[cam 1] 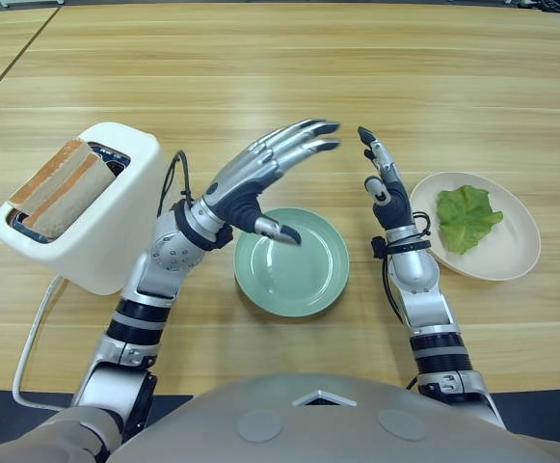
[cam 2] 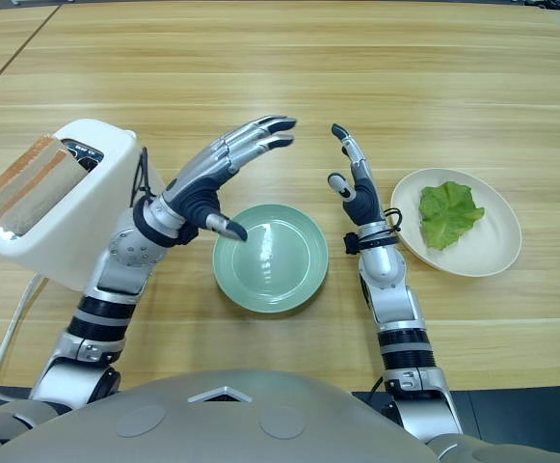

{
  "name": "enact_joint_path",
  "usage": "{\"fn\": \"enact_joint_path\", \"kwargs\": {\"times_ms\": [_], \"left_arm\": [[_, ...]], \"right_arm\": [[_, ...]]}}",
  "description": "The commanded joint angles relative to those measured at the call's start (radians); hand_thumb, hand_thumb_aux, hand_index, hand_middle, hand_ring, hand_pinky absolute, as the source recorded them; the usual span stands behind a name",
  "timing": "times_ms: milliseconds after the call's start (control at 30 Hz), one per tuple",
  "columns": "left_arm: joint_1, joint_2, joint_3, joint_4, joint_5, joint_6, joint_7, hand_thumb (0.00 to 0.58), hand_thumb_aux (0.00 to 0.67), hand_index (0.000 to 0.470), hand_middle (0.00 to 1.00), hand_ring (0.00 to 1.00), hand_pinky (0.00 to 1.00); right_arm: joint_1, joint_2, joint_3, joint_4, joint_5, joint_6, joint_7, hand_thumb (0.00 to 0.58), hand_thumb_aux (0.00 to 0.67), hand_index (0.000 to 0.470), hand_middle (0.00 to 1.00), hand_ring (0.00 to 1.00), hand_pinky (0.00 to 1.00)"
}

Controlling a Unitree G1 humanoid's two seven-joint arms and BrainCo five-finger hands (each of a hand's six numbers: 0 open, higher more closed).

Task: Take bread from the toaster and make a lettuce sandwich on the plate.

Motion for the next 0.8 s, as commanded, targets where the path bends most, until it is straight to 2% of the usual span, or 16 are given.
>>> {"fn": "enact_joint_path", "kwargs": {"times_ms": [33,167,267,433,633,667,733,767,800], "left_arm": [[-0.162,0.236,0.151,-0.152,-0.06,0.103,-0.167,0.0,0.0,0.0,0.0,0.0,0.0],[-0.214,0.475,0.329,-0.058,-0.154,0.216,-0.29,0.0,0.0,0.0,0.0,0.0,0.0],[-0.131,0.606,0.385,0.125,-0.097,0.162,-0.297,0.0,0.0,0.0,0.0,0.0,0.0],[-0.045,0.743,0.441,0.366,-0.038,0.123,-0.251,0.0,0.0,0.0,0.0,0.0,0.0],[0.006,0.839,0.433,0.5,-0.034,0.151,-0.262,0.0,0.0,0.0,0.0,0.0,0.0],[0.011,0.85,0.422,0.523,-0.023,0.153,-0.256,0.014,0.008,0.006,0.0,0.0,0.0],[0.019,0.863,0.405,0.558,-0.012,0.154,-0.251,0.092,0.055,0.039,0.0,0.0,0.0],[0.024,0.865,0.396,0.564,-0.013,0.153,-0.25,0.179,0.113,0.079,0.0,0.0,0.0],[0.026,0.864,0.384,0.567,-0.013,0.153,-0.25,0.22,0.142,0.1,0.0,0.0,0.0]], "right_arm": [[-0.041,0.018,0.021,0.06,-0.022,-0.001,-0.025,0.0,0.0,0.0,0.0,0.0,0.0],[-0.069,0.024,0.039,0.1,-0.036,-0.014,-0.037,0.0,0.0,0.0,0.0,0.0,0.0],[-0.077,0.02,0.044,0.125,-0.043,-0.022,-0.044,0.0,0.0,0.0,0.0,0.0,0.0],[-0.083,0.005,0.034,0.156,-0.036,-0.037,-0.048,0.0,0.0,0.0,0.0,0.0,0.0],[-0.067,-0.018,0.018,0.16,-0.034,-0.053,-0.052,0.0,0.0,0.0,0.0,0.0,0.0],[-0.066,-0.021,0.017,0.159,-0.035,-0.055,-0.052,0.0,0.0,0.0,0.0,0.0,0.0],[-0.063,-0.025,0.018,0.158,-0.036,-0.057,-0.052,0.0,0.0,0.0,0.0,0.0,0.0],[-0.062,-0.026,0.019,0.158,-0.036,-0.058,-0.052,0.0,0.0,0.0,0.0,0.0,0.0],[-0.06,-0.027,0.018,0.157,-0.036,-0.059,-0.052,0.0,0.0,0.0,0.0,0.0,0.0]]}}
